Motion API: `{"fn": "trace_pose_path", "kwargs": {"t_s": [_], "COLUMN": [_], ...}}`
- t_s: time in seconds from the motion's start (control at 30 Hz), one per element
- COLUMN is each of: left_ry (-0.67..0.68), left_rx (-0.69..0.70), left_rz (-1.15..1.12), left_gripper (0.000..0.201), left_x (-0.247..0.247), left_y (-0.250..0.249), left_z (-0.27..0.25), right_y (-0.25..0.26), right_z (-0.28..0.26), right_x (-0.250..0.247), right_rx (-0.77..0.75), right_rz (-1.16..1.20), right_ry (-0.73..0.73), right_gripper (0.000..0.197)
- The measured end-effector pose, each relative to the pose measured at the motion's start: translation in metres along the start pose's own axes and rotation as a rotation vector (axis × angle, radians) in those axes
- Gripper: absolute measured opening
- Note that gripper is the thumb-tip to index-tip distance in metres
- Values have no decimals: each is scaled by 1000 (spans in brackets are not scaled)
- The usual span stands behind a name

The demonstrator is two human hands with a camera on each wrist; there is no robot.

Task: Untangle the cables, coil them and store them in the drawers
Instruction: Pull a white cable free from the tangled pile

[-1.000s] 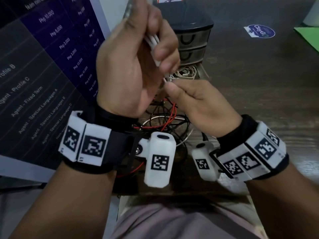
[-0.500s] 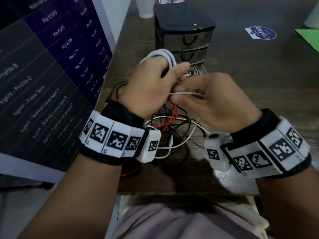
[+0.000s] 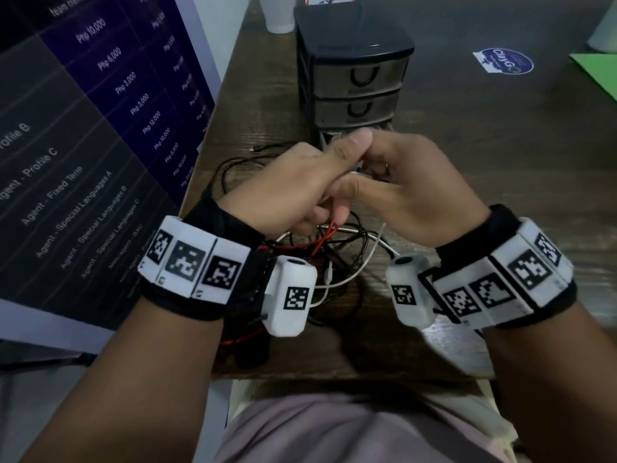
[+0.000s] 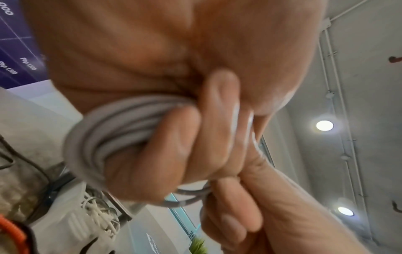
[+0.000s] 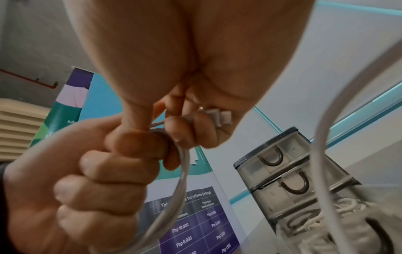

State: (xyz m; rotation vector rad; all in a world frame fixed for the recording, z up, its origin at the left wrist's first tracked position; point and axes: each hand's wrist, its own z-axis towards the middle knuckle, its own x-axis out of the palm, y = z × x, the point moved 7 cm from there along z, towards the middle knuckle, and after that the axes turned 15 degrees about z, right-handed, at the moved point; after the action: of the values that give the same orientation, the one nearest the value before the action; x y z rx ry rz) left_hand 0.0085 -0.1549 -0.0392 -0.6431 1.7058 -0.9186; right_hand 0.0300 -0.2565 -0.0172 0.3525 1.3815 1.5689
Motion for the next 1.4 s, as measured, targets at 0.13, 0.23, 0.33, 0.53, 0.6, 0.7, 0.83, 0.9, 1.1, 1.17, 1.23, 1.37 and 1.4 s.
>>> {"fn": "trace_pose_path", "kwargs": {"t_s": [0.13,0.23,0.33,0.53,0.6,0.7,0.83,0.9,1.1,1.17,1.23,1.37,1.4], "left_ry": [-145,-438,-505,-341,-270,-159,-136,-146,-238,-269,-286,-270,-269], "left_rx": [35,64,69,-35,-29,-30,-58,-75,-127,-136,-139,-132,-124], "left_rz": [23,203,242,108,22,-128,-334,-426,-552,-543,-521,-487,-465], "left_gripper": [63,58,59,72,61,42,43,44,43,42,43,43,43], "left_x": [-9,-25,-26,-21,-17,-8,-5,-4,-7,-8,-7,-3,-2], "left_y": [0,-2,-3,12,13,9,10,13,24,25,27,27,26], "left_z": [3,4,5,7,7,8,10,11,12,13,13,15,15], "right_y": [-5,-11,-14,-11,-13,-21,-26,-27,-22,-20,-19,-21,-22], "right_z": [1,-1,0,0,3,6,4,4,3,2,2,1,0], "right_x": [-6,-14,-14,-15,-21,-29,-30,-28,-30,-29,-24,-18,-19], "right_rx": [27,71,96,101,99,99,119,134,143,177,207,233,238], "right_rz": [-24,-22,-5,220,251,198,188,224,224,254,287,312,312], "right_ry": [-118,-257,-266,-126,-146,-227,-290,-285,-341,-321,-260,-188,-193], "right_gripper": [25,27,26,10,6,15,5,5,8,16,38,48,46]}}
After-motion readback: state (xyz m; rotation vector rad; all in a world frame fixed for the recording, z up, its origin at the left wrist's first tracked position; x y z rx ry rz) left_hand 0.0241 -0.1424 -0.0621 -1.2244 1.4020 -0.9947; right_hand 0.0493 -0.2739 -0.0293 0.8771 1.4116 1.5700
